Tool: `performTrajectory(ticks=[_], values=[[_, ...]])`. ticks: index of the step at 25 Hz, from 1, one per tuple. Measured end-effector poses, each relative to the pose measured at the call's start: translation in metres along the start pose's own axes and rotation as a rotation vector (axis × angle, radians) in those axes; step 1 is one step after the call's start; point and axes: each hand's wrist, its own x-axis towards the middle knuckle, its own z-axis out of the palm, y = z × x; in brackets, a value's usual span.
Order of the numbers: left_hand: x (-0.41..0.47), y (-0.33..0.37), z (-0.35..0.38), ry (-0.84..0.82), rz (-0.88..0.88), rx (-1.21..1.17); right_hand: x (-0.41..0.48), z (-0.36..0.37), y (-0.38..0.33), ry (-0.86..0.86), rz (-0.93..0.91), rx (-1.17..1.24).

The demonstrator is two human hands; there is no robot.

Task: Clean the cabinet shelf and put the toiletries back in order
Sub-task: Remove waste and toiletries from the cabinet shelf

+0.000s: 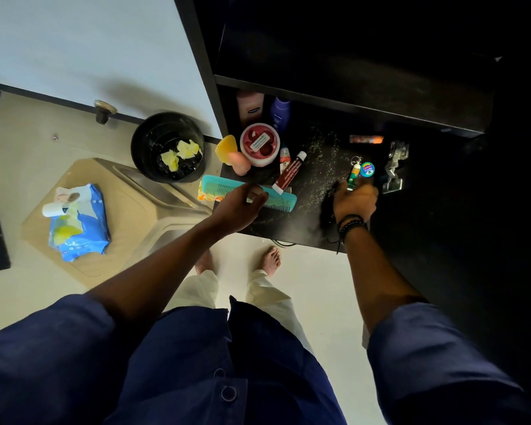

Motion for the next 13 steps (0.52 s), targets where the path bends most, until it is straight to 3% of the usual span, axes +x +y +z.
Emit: performTrajectory(ticks=[5,13], values=[[0.002,0.003,-0.002,-0.01,-0.017,-0.009,0.013,0.0,0.001,-0.052,-0.047,-0.107],[0.002,0.005,-0.002,-0.012,-0.023,-0.019,0.008,0.014,-0.037,-0.096,-0.312,0.066]])
